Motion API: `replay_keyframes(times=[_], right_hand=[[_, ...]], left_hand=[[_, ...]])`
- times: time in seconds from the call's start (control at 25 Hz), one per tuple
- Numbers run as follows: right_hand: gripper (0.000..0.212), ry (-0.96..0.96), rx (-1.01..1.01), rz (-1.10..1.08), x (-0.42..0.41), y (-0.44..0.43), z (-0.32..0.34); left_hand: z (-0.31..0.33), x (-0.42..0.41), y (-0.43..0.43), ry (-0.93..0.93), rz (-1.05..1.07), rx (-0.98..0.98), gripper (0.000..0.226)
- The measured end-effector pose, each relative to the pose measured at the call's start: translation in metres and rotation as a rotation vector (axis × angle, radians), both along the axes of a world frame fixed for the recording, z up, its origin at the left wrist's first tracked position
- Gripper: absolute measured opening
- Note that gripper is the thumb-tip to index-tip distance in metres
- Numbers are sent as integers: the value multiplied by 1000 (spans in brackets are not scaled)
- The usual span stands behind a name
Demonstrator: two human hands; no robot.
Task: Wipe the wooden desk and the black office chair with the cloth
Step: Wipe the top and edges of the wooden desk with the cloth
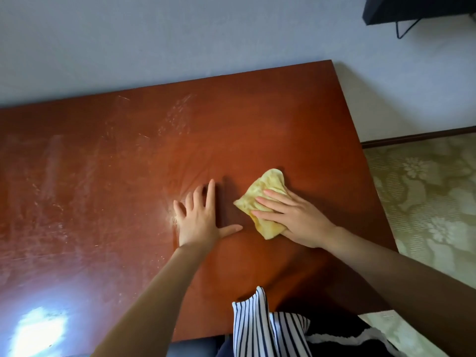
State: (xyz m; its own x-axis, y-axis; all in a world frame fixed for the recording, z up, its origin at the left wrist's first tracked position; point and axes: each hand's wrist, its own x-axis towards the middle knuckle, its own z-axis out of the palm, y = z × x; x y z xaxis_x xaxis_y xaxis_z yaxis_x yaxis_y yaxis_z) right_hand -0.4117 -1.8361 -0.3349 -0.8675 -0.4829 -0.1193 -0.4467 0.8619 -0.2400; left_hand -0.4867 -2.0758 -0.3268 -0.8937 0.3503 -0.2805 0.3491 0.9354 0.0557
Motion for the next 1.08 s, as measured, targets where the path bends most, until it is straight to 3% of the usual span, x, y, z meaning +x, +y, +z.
replay_keyframes(times=[0.12, 0.24, 0.36, 0.68, 0.84, 1.0, 1.08], right_hand=[[61, 14, 88, 6, 6, 33, 5], [67, 4, 125, -129, -13, 58, 11], [63, -8, 152, -347, -41, 83, 14], [51, -218, 103, -705, -166, 86, 14], [52, -287, 101, -676, -216, 44, 11], [54, -179, 95, -497, -222, -23, 1], [53, -92, 74, -511, -209, -48, -6]], left_hand=[[3, -27, -4, 16, -52, -7, 122], [3, -54, -3, -46, -48, 9, 122], [2, -79, 3, -129, 41, 98, 124], [-12, -96, 28, -218, -16, 101, 134], [-17, -95, 28, -181, -14, 84, 131], [-19, -95, 28, -178, -16, 66, 131], [-18, -97, 30, -196, -4, 78, 132]])
